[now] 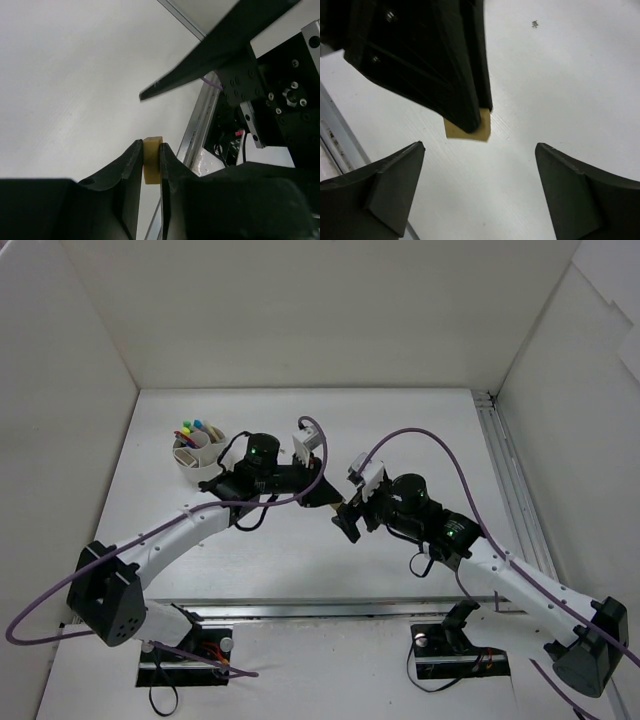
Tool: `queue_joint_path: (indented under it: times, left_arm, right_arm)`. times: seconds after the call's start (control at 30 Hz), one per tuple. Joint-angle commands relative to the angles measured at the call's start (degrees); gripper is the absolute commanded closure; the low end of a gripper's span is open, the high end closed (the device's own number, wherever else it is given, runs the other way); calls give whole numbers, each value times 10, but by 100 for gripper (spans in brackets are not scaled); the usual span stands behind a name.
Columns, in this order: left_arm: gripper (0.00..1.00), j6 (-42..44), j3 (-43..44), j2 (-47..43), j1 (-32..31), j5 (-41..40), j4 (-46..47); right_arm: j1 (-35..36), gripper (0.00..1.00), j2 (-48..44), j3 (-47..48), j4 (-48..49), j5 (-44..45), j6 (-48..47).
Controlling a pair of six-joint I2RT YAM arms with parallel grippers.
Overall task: Sort the stationery into containers
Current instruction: Place the stationery in the storage box.
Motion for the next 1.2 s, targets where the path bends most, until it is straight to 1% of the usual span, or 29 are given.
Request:
queue_joint_path:
  times: [0.0, 0.03, 0.07, 0.1, 0.13, 0.17, 0.2, 0.23, 0.27, 0.3, 0.37, 0.4, 0.43, 0.47, 0.5, 0.57, 0.6, 0.67, 0.77, 0.8, 0.87, 0.93, 1.07, 1.17]
  left_arm:
    - [100, 19, 21, -45, 35, -50, -17]
    - [100, 23, 23, -49, 47, -64, -18]
    - [100, 40, 26, -59, 61, -100, -48]
    - [100, 51, 25, -64, 92, -126, -66]
    - [100, 61, 22, -71, 108, -156, -73]
    - [100, 86, 22, -80, 127, -210, -86]
    - [100, 108, 24, -83, 167, -219, -91]
    - [100, 130, 26, -85, 186, -228, -93]
    - [100, 156, 30, -81, 203, -279, -97]
    - [100, 183, 40, -78, 231, -294, -108]
    - [100, 237, 42, -66, 252, -324, -99]
    - [100, 312, 43, -61, 262, -319, -91]
    - [100, 347, 40, -55, 283, -305, -84]
    - [100, 370, 39, -38, 290, -303, -76]
    - [100, 415, 50, -28, 295, -299, -86]
    - [100, 443, 61, 1, 305, -297, -92]
    - [100, 469, 83, 12, 306, -288, -118]
    - [100, 482, 92, 35, 326, -271, -120]
    - [100, 488, 119, 65, 342, -270, -112]
    - [100, 490, 128, 74, 351, -268, -120]
    - [100, 500, 156, 99, 356, -260, -147]
    - [100, 507, 172, 122, 357, -270, -160]
    - [100, 504, 207, 153, 357, -261, -193]
    - [100, 503, 200, 161, 357, -243, -190]
  right_arm:
    - [-1, 2, -6, 19, 52, 41, 16]
    - [-1, 2, -6, 19, 50, 46, 19]
    - [-1, 2, -6, 17, 48, 55, 24]
    - [0, 2, -6, 16, 41, 75, 29]
    - [0, 2, -7, 14, 38, 87, 32]
    - [0, 2, -10, 10, 34, 99, 38]
    - [0, 2, -11, 9, 26, 119, 40]
    - [-1, 2, -11, 6, 22, 141, 42]
    - [-2, 2, -12, 3, 18, 155, 44]
    - [-1, 2, -11, 1, 10, 175, 44]
    - [-1, 2, -11, -1, 1, 185, 40]
    - [0, 2, -11, -2, -5, 189, 38]
    - [-1, 2, -12, -3, -7, 191, 36]
    - [0, 2, -11, -6, -7, 192, 30]
    - [-2, 2, -10, -6, -8, 197, 28]
    - [-2, 2, -8, -4, -11, 203, 18]
    - [-1, 2, -7, -4, -14, 204, 14]
    - [-1, 2, -5, -3, -14, 210, 8]
    - [-3, 2, 1, 0, -14, 218, 4]
    - [-1, 2, 2, 1, -30, 218, 4]
    - [-3, 2, 4, 5, -37, 220, 5]
    - [-3, 2, 4, 6, -40, 224, 4]
    - [-4, 2, 7, 8, -41, 228, 3]
    - [-4, 2, 12, 11, -41, 228, 3]
